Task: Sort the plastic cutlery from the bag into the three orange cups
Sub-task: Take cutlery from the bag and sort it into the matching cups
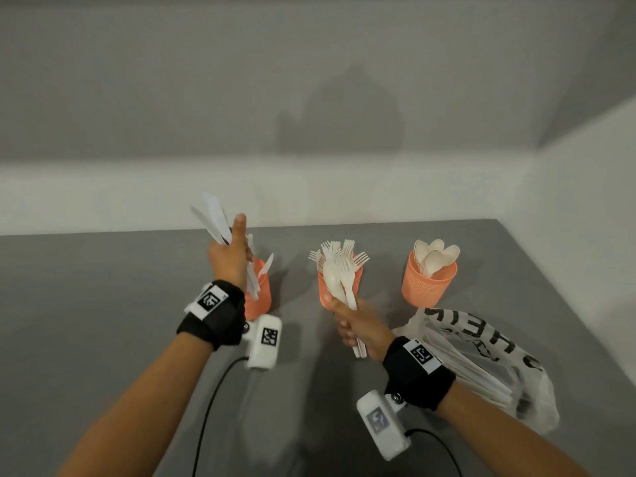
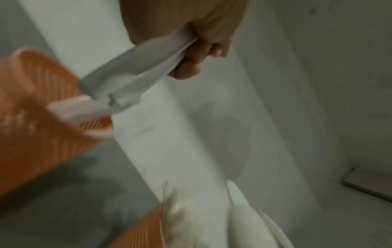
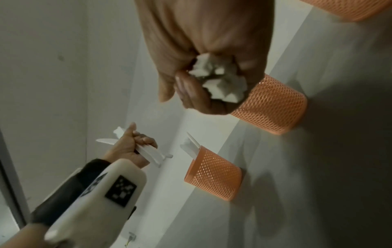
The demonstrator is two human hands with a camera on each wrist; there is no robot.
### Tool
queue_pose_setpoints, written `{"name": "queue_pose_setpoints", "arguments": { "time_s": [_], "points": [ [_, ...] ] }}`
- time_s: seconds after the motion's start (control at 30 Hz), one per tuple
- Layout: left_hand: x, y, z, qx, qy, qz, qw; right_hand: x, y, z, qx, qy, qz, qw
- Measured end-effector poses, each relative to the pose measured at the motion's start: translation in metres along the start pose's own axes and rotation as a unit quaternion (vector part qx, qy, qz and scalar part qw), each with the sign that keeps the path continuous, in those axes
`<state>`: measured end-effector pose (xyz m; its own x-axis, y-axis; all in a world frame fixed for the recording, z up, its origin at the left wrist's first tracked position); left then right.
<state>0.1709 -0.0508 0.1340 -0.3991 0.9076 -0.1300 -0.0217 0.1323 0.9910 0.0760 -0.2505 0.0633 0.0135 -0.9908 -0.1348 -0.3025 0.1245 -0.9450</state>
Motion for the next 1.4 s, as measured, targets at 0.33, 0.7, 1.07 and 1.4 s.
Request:
{"name": "queue_pose_setpoints", "arguments": {
  "time_s": [0.33,0.7,1.07,1.4],
  "points": [
    [0.008,-0.022,0.054,-0.063,0.052,0.052,0.995,-0.001,-0.012,0.001,-0.004,-0.024,-0.015,1.0],
    [0.02,-0.049,0.056,-0.098,0.03,0.226,0.969,-0.008,-0.008,0.009,-0.024,-0.041,-0.005,0.999],
    [0.014,-0.053,0.05,-0.248,-0.069,0.49,0.833,-0.009,-0.013,0.004,-0.034,-0.062,0.033,0.997],
    [-0.022,0.013,-0.013,-0.229,-0.136,0.195,0.944,-0.019,-0.008,0.003,-0.044,-0.119,0.104,0.986]
  ]
}}
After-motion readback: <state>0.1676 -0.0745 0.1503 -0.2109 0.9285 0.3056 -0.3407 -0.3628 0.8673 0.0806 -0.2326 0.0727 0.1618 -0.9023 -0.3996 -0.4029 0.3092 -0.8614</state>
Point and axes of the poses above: each hand's wrist, its own z-axis towards the middle knuckle, its own x-axis out of the back of the hand, y = z × x, the point moved 4 cm from there along z, towards the middle knuckle, and after that the axes turned 3 degrees about x, right-handed, at the moved point
